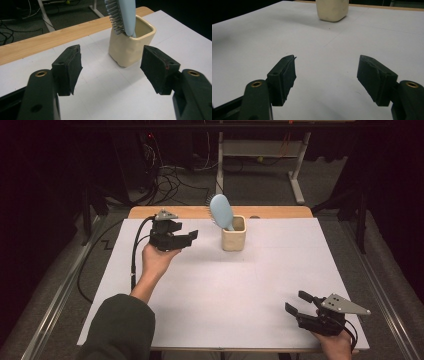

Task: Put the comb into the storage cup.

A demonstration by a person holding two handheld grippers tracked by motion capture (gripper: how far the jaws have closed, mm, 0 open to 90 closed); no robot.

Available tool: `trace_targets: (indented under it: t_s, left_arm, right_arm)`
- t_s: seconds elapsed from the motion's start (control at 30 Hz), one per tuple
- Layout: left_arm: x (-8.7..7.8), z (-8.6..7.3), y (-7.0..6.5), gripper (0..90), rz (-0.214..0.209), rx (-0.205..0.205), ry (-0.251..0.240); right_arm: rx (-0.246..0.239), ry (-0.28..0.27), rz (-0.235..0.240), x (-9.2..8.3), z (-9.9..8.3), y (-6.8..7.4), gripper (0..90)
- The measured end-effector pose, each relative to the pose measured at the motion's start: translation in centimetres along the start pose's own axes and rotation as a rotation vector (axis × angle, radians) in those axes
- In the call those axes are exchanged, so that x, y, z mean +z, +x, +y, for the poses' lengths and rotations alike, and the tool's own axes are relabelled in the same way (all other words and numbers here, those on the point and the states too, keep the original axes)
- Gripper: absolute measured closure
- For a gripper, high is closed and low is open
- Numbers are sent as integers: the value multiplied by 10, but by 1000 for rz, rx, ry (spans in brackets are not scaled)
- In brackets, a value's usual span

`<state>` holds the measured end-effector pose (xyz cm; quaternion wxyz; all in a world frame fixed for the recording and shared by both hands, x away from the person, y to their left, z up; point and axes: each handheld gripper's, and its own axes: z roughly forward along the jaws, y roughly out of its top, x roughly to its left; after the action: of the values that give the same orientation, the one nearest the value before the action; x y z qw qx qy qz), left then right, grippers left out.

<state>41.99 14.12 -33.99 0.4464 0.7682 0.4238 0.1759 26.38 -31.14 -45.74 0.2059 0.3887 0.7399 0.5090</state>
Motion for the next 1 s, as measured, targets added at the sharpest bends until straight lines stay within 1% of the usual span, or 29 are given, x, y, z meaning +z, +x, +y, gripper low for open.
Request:
trace_targets:
  t_s: [0.13, 0.33, 0.57, 1.0]
  left_arm:
    - [-2, -2, -1, 338, 22, 6, -3]
    - [-8, -4, 0, 338, 21, 6, -15]
    - [-14, -5, 0, 337, 23, 15, -16]
    - [-19, -9, -3, 336, 17, 24, -24]
  right_arm:
    - [0, 0, 0, 0, 0, 0, 319]
    - [1, 1, 1, 0, 0, 0, 319]
    - [2, 1, 0, 0, 0, -1, 318]
    - [2, 1, 0, 0, -1, -1, 318]
